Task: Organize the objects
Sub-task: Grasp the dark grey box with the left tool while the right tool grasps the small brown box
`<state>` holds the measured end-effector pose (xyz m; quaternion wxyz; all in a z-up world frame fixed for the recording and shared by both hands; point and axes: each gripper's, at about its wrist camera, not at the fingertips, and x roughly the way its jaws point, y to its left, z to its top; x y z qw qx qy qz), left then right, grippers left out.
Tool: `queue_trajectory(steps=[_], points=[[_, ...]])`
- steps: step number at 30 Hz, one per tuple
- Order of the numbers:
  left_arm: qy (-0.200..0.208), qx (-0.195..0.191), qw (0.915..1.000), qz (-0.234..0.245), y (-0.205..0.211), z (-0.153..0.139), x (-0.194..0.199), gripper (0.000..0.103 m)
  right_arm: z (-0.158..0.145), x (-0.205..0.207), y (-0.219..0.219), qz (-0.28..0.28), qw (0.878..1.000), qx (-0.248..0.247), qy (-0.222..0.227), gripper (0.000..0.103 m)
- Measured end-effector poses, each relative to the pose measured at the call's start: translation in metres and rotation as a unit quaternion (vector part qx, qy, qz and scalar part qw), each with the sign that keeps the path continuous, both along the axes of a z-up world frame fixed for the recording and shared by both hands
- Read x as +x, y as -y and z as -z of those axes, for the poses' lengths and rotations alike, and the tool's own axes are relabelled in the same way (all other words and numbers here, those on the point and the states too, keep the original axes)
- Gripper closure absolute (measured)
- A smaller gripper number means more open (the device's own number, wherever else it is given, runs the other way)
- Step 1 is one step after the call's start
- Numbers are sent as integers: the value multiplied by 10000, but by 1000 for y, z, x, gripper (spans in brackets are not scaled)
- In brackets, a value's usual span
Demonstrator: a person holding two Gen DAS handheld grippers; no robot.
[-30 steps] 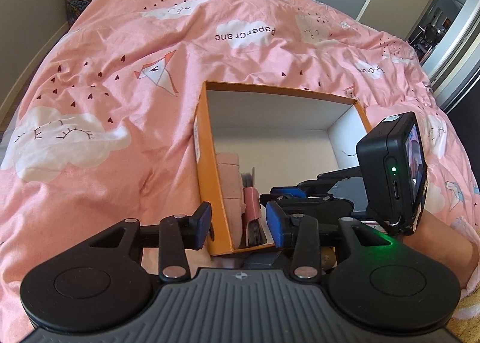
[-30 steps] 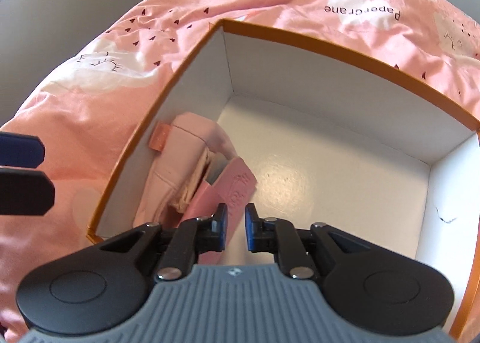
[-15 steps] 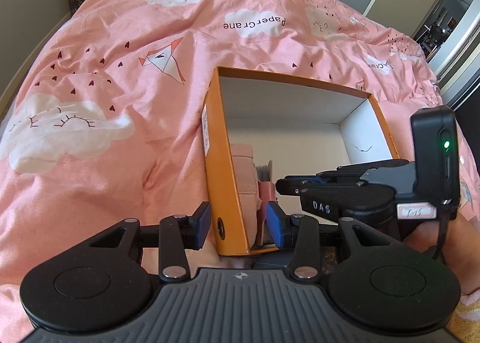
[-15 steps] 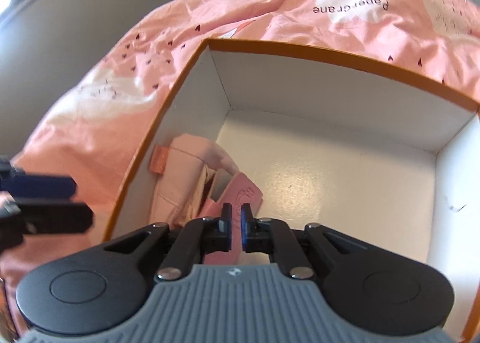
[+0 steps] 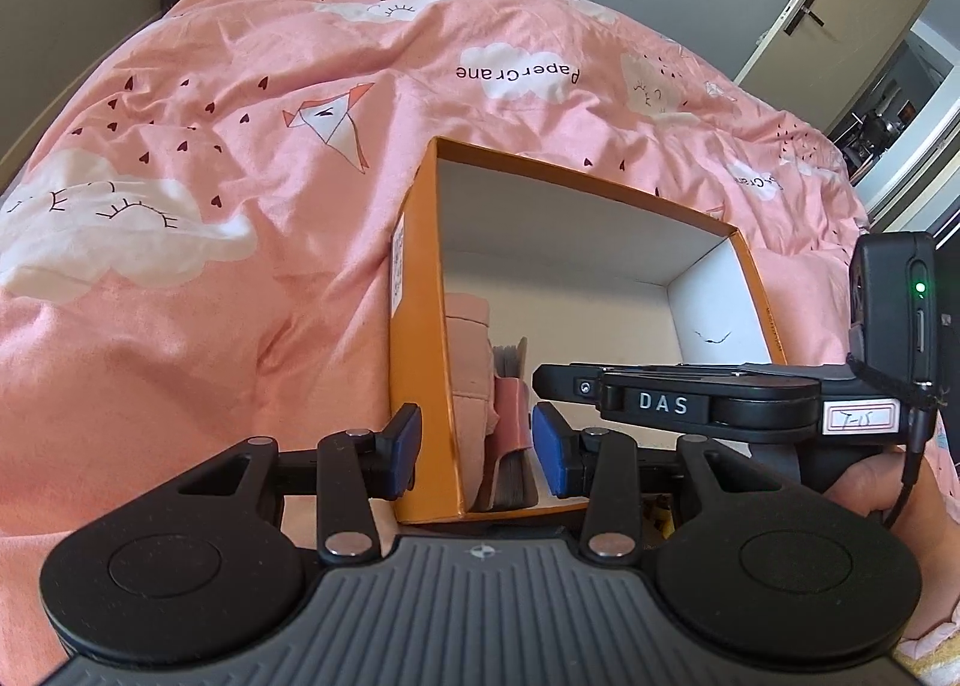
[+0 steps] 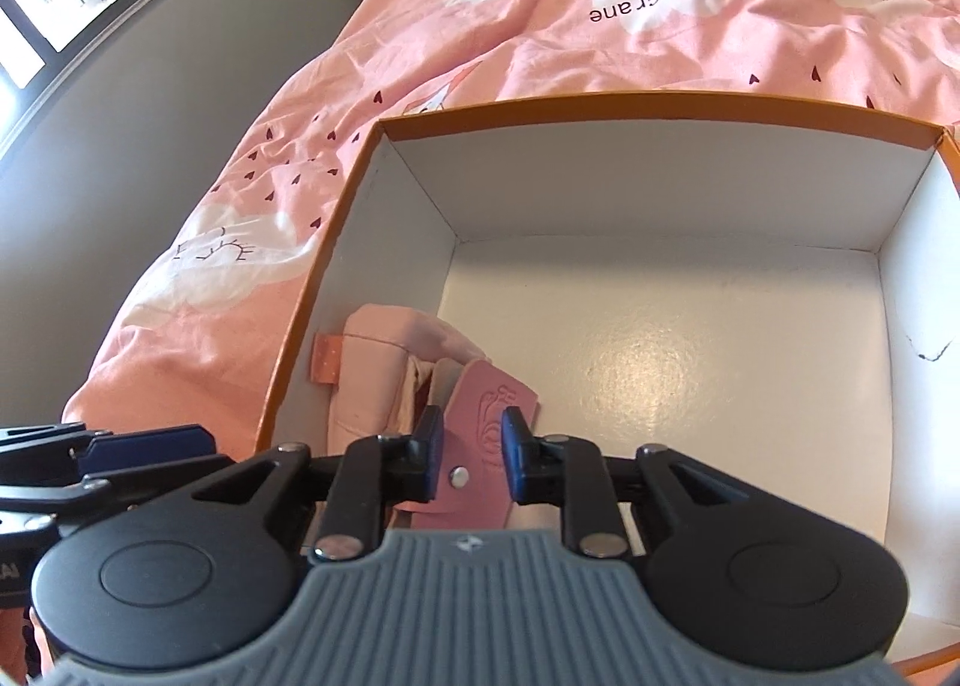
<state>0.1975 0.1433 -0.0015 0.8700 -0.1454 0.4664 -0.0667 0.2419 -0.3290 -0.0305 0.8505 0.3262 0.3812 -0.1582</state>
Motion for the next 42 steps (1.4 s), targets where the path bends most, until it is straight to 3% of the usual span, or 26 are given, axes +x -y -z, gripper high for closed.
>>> queue_trajectory(steps=[6, 15, 18, 20, 25, 32, 37, 42], points=[[190, -5, 9998, 47, 10, -13, -21, 57, -23, -24, -12, 35, 9991, -284, 310, 78], [225, -462, 9985, -210, 27, -12, -63, 57, -50, -96, -60, 138, 9914, -1069, 739, 74], [102, -844, 9944, -630, 25, -1, -69, 57, -43, -112, -74, 157, 9907, -1174, 671, 73], [50, -1029, 9902, -940, 26, 9, -73, 51, -33, -118, -76, 206, 9924, -1041, 619, 73], [-156, -1060, 9817, -1576, 35, 41, -75, 43, -3, -121, -83, 321, 9941, -974, 360, 73], [-367, -1093, 9741, -1946, 48, 73, -66, 27, 16, -116, -92, 166, 9925, -1204, 138, 73], [-498, -994, 9740, -1973, 54, 86, -60, 28, 22, -118, -96, 24, 9925, -1218, 77, 70], [-535, -989, 9760, -1863, 51, 90, -60, 36, 23, -117, -101, -165, 9919, -1257, 29, 67]])
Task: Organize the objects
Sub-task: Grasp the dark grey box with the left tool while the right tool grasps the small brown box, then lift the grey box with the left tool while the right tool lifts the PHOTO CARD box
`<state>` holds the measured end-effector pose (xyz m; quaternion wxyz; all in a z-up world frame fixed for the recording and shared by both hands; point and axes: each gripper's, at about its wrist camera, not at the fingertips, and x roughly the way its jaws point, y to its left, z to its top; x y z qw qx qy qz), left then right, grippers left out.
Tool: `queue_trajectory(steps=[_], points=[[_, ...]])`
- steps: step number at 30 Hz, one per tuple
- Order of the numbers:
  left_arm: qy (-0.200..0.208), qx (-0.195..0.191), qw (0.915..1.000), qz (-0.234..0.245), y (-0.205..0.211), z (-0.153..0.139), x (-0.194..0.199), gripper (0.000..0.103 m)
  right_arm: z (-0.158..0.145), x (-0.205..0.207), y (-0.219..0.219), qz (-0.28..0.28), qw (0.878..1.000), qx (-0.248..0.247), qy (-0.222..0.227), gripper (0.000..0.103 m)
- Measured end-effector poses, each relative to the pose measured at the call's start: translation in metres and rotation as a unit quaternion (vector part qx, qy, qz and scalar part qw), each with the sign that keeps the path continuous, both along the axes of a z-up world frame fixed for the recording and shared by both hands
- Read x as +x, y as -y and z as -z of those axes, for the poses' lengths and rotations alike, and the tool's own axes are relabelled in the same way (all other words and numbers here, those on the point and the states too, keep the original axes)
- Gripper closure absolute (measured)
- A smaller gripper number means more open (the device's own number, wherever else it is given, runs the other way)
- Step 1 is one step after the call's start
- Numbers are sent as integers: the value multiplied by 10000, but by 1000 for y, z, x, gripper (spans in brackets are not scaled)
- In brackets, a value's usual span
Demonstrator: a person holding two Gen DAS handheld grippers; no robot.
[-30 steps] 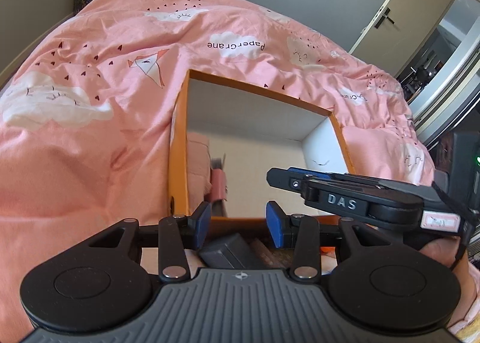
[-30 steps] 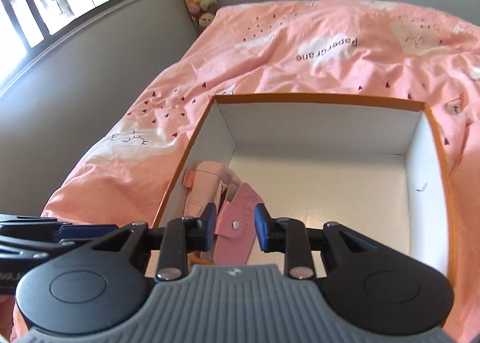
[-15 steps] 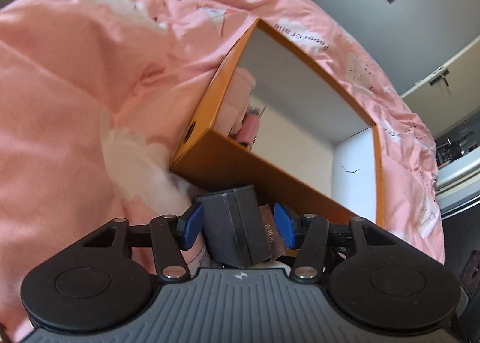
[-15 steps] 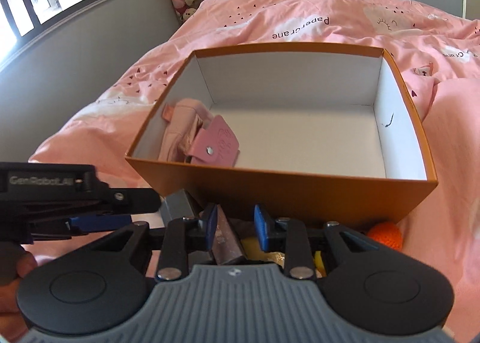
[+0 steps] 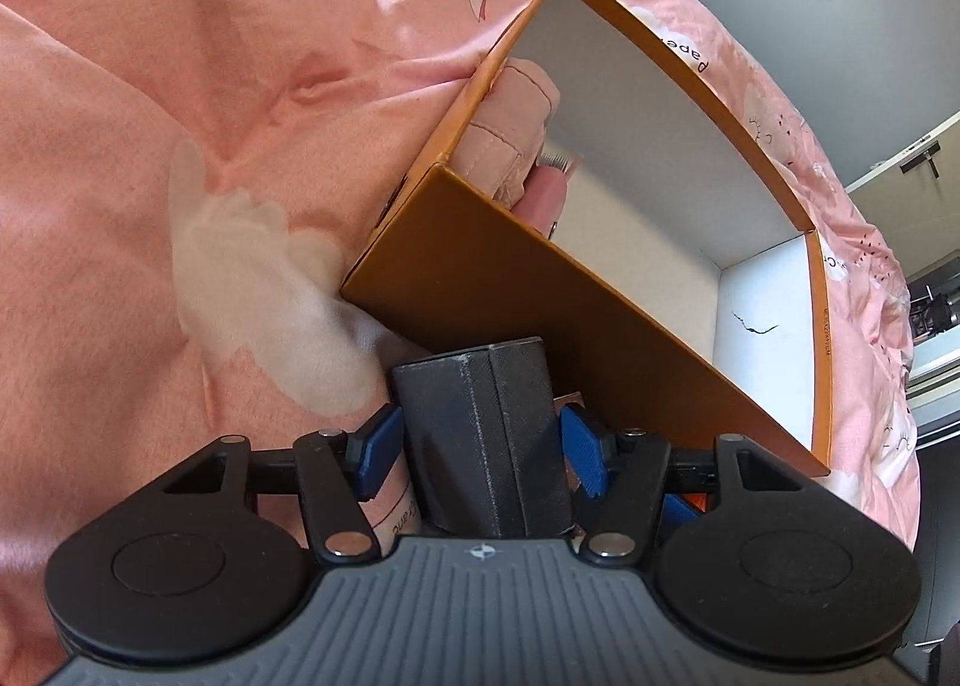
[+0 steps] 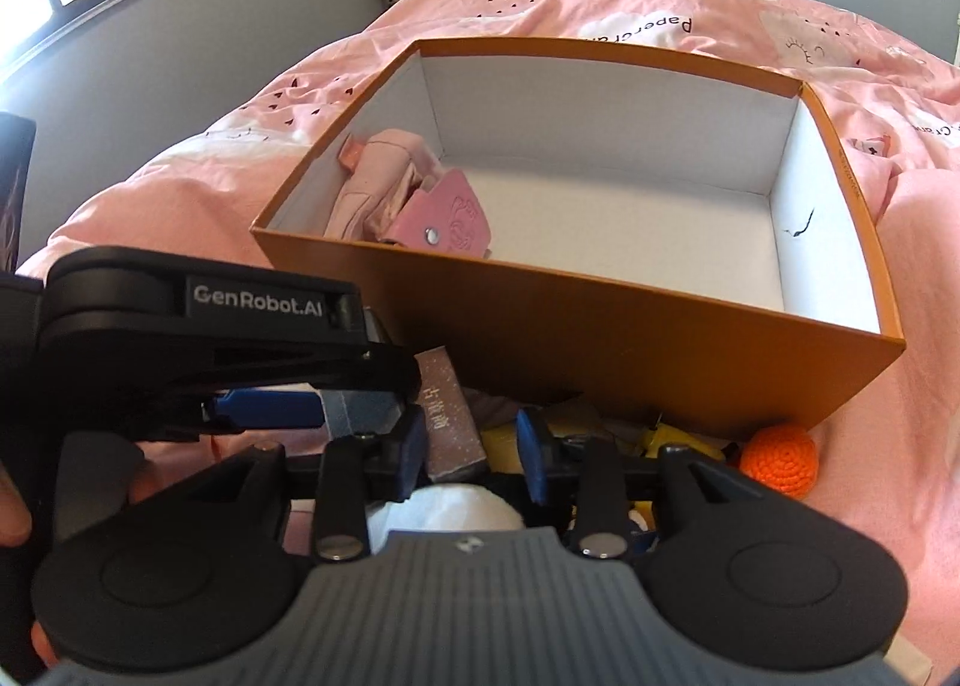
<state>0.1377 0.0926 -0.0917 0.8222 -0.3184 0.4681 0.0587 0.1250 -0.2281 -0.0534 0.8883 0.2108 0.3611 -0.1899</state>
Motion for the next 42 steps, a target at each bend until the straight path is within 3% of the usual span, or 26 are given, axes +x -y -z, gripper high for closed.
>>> queue_trajectory(steps=[5, 9, 14, 17, 22, 34, 39, 42], points=[[65, 69, 9998, 150, -9, -5, -9, 47, 1, 0, -5, -228, 9996, -53, -126, 66], [-36, 35, 9999, 112, -18, -6, -15, 57, 5, 6, -14, -395, 9979, -370, -344, 65], [-75, -375, 9993, -28, -29, 7, -17, 60, 15, 16, -13, -447, 9971, -400, -459, 66], [-2, -366, 9993, 18, -28, 8, -17, 61, 20, 20, -11, -444, 9975, -348, -430, 74], [66, -349, 9994, 61, -29, 5, -19, 61, 13, 21, -13, -338, 9980, -422, -321, 77], [645, 702, 9945, 431, -16, -48, -52, 62, -42, 8, -24, -85, 9979, -435, 475, 79], [872, 1246, 9863, 635, -11, -70, -71, 63, -65, -6, -31, -129, 9982, 73, 575, 79], [845, 1407, 9832, 805, -8, -74, -78, 64, -67, -13, -33, -222, 9964, 681, 448, 79]])
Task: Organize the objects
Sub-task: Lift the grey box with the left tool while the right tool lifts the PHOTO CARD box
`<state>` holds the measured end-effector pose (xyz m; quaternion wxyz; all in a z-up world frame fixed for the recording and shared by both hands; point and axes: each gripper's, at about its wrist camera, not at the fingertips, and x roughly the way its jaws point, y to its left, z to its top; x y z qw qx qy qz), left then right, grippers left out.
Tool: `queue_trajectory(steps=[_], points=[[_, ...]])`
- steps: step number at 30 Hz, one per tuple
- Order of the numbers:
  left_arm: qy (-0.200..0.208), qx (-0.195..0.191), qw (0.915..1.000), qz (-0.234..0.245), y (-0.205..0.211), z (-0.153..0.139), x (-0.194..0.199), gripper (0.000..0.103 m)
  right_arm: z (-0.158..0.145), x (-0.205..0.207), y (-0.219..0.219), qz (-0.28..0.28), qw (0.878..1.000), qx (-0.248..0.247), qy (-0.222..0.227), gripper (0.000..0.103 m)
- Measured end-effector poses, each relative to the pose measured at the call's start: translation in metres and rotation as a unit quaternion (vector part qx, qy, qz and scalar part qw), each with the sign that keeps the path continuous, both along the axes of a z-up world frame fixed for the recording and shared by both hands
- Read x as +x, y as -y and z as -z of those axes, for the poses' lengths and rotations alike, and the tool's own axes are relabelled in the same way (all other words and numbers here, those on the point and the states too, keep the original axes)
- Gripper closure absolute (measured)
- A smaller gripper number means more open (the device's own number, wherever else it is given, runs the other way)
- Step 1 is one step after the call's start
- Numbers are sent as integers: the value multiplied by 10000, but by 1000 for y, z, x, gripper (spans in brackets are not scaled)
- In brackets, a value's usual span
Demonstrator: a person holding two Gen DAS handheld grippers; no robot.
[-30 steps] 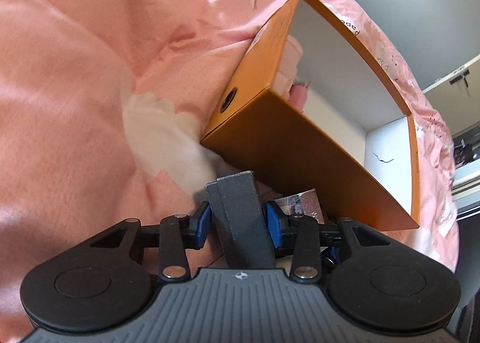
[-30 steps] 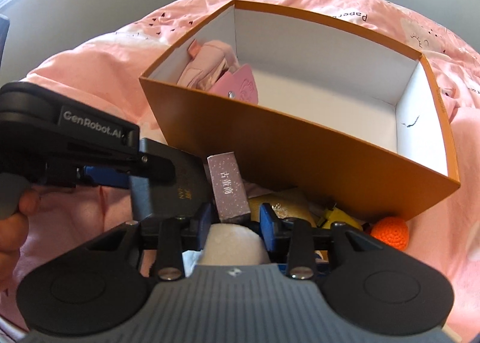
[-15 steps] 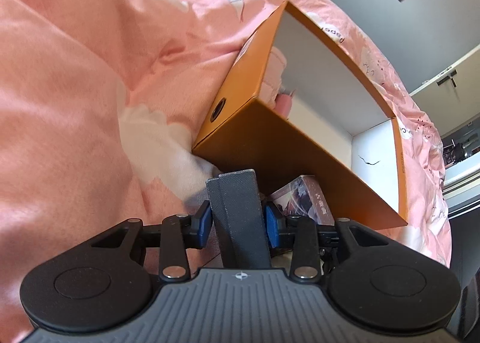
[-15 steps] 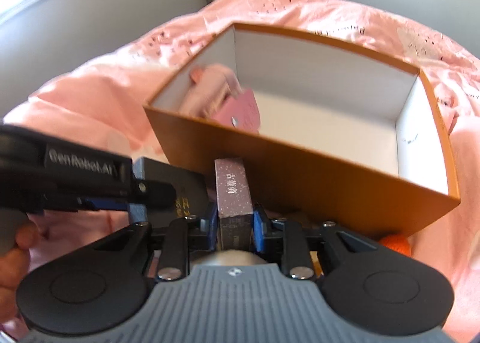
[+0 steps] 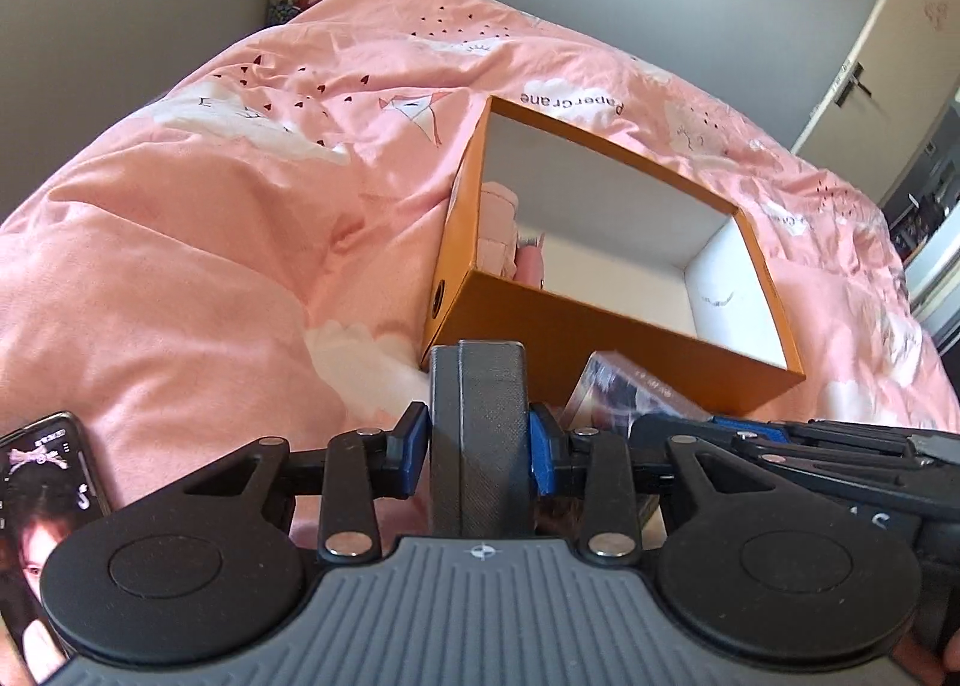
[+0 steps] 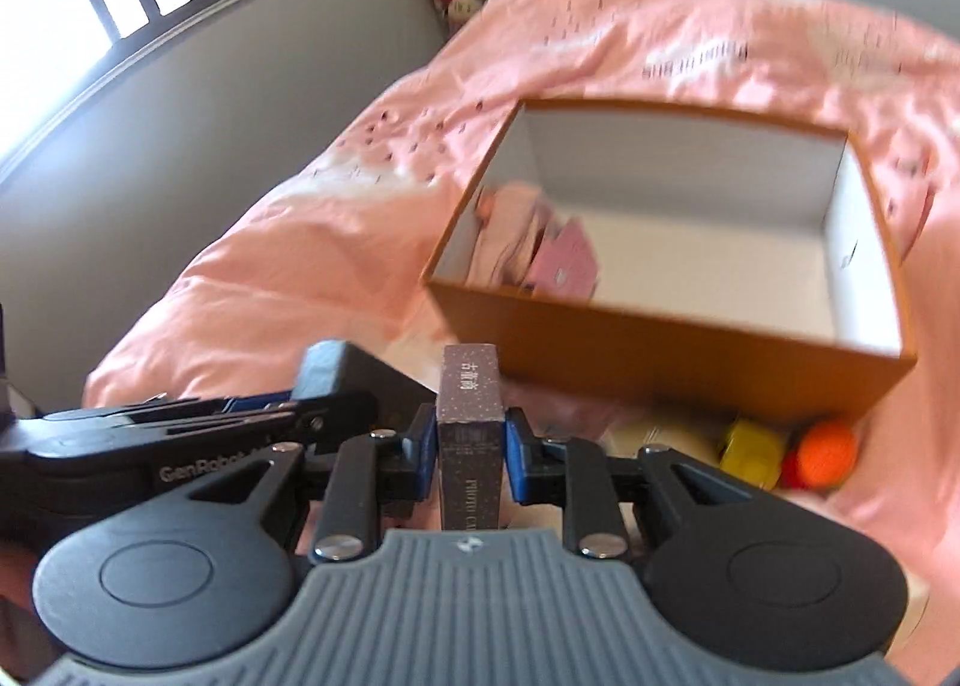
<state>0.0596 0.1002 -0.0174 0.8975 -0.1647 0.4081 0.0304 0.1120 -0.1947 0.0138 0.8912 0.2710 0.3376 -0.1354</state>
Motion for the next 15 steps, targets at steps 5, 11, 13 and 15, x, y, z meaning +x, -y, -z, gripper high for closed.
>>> queue_trajectory(steps=[5, 11, 13, 15], points=[[-265, -139, 9995, 132, -2, 15, 2, 65, 22, -1, -7, 2, 9985, 473, -269, 79], [-416, -422, 9982, 104, -13, 32, 5, 65, 52, 15, -4, 304, 9984, 425, -225, 78], [-443, -592, 9973, 40, -19, 37, 6, 65, 58, 17, -2, 406, 9982, 367, -252, 76], [-466, -655, 9968, -14, -23, 40, 6, 65, 62, 18, -2, 382, 9978, 469, -272, 74]])
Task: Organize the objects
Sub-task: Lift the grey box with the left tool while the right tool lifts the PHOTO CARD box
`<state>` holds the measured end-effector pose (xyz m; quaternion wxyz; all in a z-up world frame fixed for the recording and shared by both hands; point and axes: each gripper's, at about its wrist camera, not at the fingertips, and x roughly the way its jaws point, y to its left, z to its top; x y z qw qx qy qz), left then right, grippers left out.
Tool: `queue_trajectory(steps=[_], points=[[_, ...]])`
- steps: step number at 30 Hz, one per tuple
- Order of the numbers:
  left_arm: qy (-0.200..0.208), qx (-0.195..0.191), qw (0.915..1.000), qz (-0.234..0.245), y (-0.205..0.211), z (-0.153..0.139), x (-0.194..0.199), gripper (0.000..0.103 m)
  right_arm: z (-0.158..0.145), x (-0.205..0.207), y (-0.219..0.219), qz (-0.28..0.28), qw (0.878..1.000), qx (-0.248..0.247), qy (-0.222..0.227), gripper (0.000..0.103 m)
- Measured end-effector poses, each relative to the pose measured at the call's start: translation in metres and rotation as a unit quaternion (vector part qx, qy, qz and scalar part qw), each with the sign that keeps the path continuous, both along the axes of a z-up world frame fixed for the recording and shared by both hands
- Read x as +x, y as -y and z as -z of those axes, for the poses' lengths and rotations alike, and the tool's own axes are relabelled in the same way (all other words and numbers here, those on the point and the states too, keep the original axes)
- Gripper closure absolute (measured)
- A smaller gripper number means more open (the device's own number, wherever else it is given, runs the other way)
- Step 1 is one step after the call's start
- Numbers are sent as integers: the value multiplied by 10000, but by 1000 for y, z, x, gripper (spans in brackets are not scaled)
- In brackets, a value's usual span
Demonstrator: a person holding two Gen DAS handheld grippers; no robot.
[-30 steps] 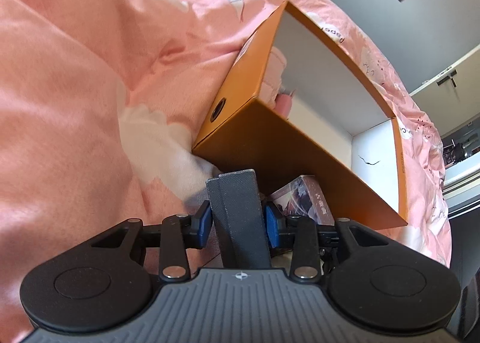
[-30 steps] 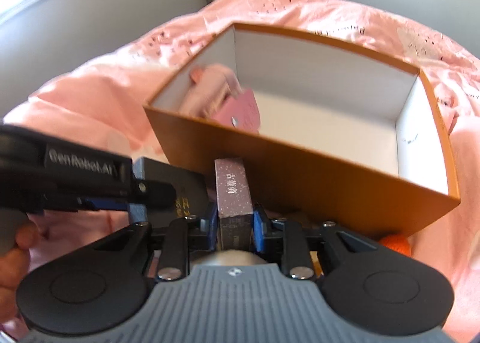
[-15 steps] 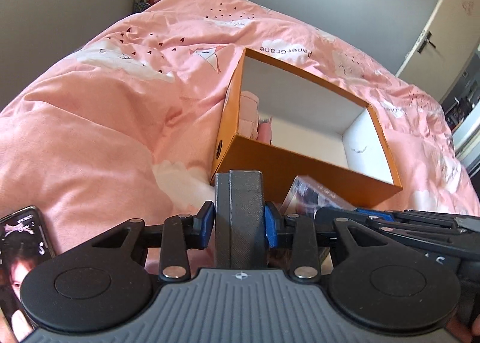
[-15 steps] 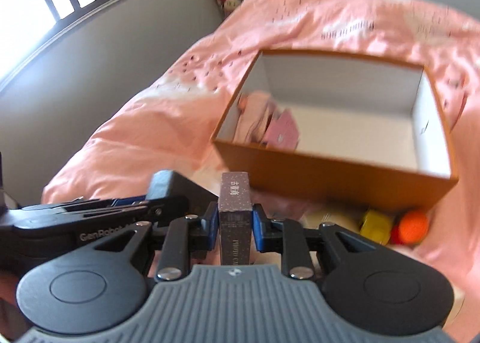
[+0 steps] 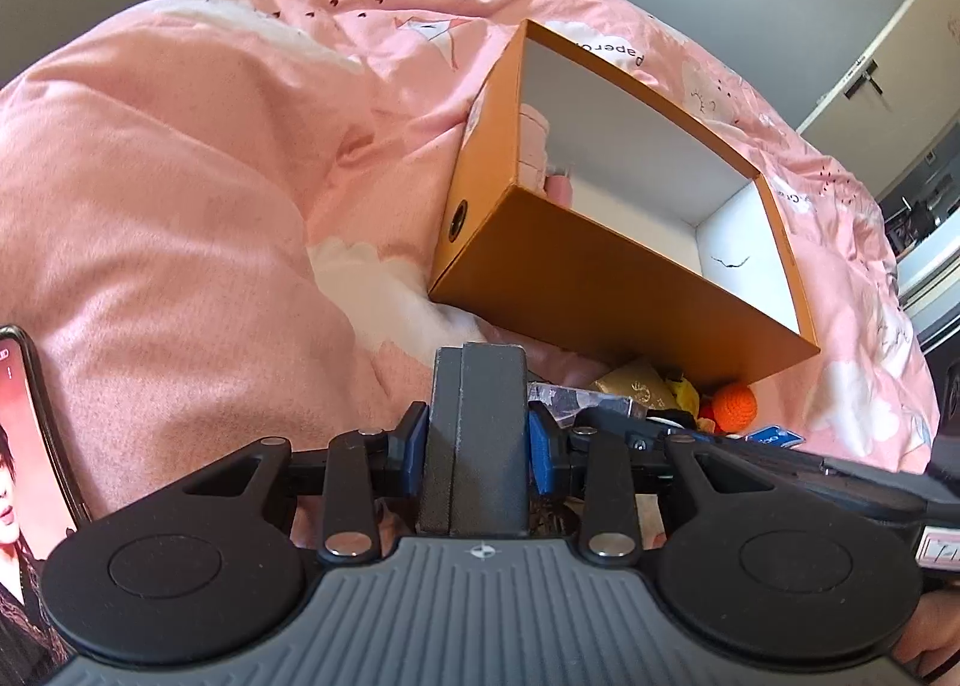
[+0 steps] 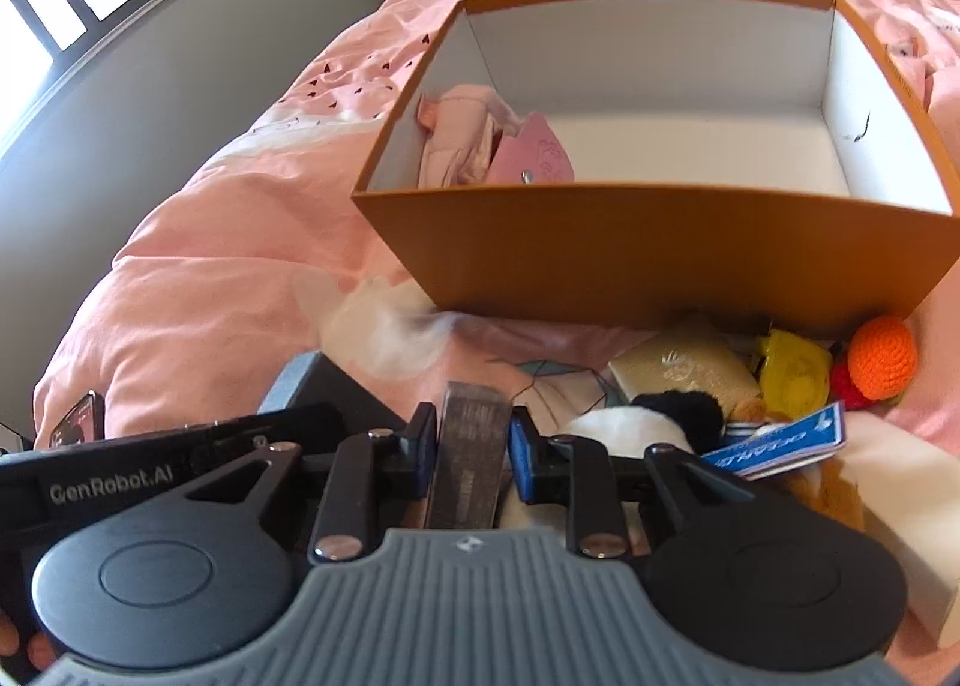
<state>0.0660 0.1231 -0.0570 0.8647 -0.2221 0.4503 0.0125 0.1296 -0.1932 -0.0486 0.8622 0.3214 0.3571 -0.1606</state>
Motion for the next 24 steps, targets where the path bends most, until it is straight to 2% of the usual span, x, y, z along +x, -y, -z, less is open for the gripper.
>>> queue_trajectory(steps=[2, 6, 15, 20, 24], points=[[-17, -7, 10000, -32, -1, 3, 0, 65, 4, -2, -3, -68, 9999, 118, 3, 74], [-11, 48, 10000, 2, 1, 3, 2, 65, 8, -4, -9, -76, 10000, 37, 39, 74], [-99, 130, 9998, 114, 6, -3, 1, 65, 10, 12, 3, -154, 9998, 126, 60, 74], [-169, 107, 9997, 168, 7, -7, -1, 65, 7, 14, 3, -218, 9997, 83, 27, 75], [-85, -59, 9999, 115, 4, -12, -3, 65, -7, 3, 4, -140, 9997, 1, 189, 78]])
